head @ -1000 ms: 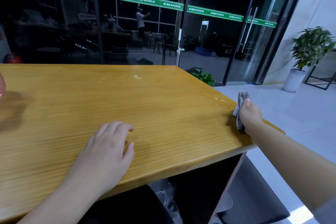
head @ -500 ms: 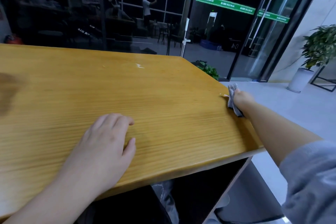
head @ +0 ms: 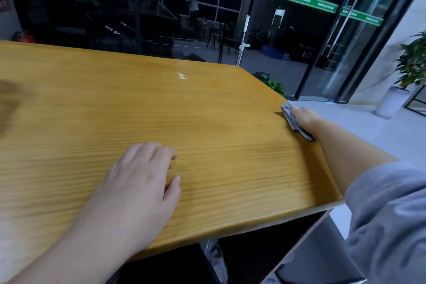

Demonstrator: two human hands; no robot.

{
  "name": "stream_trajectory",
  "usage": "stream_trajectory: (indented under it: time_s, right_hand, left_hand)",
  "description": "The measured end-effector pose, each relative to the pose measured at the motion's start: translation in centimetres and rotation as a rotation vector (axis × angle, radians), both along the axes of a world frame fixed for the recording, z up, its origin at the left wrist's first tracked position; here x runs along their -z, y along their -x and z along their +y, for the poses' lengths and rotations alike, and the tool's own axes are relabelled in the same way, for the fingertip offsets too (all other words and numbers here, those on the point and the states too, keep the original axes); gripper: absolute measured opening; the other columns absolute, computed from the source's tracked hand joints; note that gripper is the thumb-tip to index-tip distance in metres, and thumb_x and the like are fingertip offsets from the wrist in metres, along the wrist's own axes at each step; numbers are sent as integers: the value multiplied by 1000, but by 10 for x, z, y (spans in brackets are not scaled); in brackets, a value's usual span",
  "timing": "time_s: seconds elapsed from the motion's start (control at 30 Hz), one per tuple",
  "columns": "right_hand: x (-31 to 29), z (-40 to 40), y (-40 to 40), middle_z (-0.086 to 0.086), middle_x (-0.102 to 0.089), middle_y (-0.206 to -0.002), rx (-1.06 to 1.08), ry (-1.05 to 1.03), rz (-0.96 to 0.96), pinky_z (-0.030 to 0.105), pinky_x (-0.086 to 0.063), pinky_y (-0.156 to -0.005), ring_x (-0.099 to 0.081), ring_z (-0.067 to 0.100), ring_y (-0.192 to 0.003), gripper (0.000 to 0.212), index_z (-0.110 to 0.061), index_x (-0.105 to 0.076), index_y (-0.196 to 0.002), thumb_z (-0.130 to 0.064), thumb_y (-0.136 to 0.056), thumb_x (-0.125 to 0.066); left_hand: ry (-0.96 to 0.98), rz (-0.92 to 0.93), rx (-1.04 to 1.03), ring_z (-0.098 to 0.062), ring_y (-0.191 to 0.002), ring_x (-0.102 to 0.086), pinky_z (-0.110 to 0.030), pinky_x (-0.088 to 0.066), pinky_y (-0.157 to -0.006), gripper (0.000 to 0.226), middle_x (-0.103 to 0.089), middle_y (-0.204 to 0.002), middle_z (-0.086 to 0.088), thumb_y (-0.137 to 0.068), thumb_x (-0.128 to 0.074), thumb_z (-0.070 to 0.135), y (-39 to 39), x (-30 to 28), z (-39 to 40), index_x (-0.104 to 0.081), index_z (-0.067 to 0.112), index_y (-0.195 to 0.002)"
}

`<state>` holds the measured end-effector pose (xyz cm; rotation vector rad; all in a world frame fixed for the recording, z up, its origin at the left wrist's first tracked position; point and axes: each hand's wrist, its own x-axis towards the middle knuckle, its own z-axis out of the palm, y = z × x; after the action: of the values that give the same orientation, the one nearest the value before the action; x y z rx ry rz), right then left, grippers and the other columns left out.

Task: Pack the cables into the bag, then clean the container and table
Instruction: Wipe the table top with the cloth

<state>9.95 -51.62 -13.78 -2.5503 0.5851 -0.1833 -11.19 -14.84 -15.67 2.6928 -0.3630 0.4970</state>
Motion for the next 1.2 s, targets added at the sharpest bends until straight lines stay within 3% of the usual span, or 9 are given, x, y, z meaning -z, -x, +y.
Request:
stream_trajectory:
  time_s: [0.07, 0.13, 0.2, 0.27, 0.5, 0.7, 0.9, 1.03, 1.2]
  right_hand:
    - [2, 4, -2, 5, -43, -79, 14, 16, 35, 28, -30, -82, -39, 21, -95, 36, -19, -31, -67, -17, -102, -28]
    - [6, 1, -7, 18, -50, -110, -58, 90, 62, 36, -36, -93, -44, 27, -109, 22, -9, -41, -82, -9, -100, -27]
    - [10, -4, -14, 19, -42, -133, -108, 182, 114, 45, -33, -104, -39, 32, -123, 36, -3, -45, -110, -25, -99, -19]
    - [12, -7, -16, 14, -39, -140, -106, 259, 163, 49, -30, -106, -36, 31, -128, 54, -6, -43, -126, -39, -96, -12]
    - [7, 25, -8, 9, -38, -143, -212, 275, 164, 48, -29, -108, -33, 27, -132, 49, -10, -44, -127, -39, -97, -16]
    - [5, 56, -3, 9, -42, -137, -285, 260, 141, 44, -33, -104, -39, 26, -126, 47, -10, -45, -123, -38, -99, -16]
    - [6, 80, -5, 7, -43, -119, -371, 301, 116, 40, -32, -99, -41, 22, -121, 24, -21, -34, -100, -38, -99, -16]
    - [5, 95, 0, 6, -44, -136, -459, 332, 111, 40, -32, -101, -40, 23, -126, 47, -12, -46, -121, -45, -100, -20]
    - [1, 116, 16, 1, -35, -149, -557, 381, 83, 39, -29, -105, -30, 19, -137, 56, -15, -39, -138, -53, -99, -24]
  left_hand:
    - [-10, 5, -7, -7, -117, -37, -30, -39, -95, 38, -47, -116, 17, -83, -35, 44, 0, 1, 1, -48, 29, -115]
    - [-12, 14, -3, -7, -117, -38, -31, -41, -94, 37, -48, -115, 16, -83, -36, 44, 0, 1, 2, -49, 29, -114]
    - [-4, 28, 9, -5, -119, -35, -30, -40, -97, 38, -44, -116, 18, -83, -33, 45, 0, 0, 1, -46, 30, -116]
    - [7, 33, 17, -4, -122, -31, -29, -37, -100, 41, -41, -118, 20, -83, -29, 46, 0, 0, 0, -43, 32, -118]
    - [-30, 0, 9, -13, -109, -48, -36, -48, -87, 34, -54, -106, 12, -81, -43, 40, -1, 1, 3, -55, 25, -108]
    - [-20, 2, 7, -10, -111, -45, -33, -45, -89, 36, -52, -109, 14, -81, -40, 42, 1, 0, 3, -54, 26, -111]
    - [19, 0, 26, -6, -120, -34, -28, -36, -99, 40, -43, -118, 18, -85, -36, 43, 0, 0, 0, -47, 29, -120]
    - [0, -18, 13, -7, -116, -39, -30, -41, -94, 38, -48, -114, 16, -83, -38, 43, 0, 2, 2, -51, 28, -115]
    - [-4, -20, 15, -9, -117, -40, -31, -41, -94, 36, -48, -114, 15, -83, -39, 42, 1, 2, 1, -51, 27, -114]
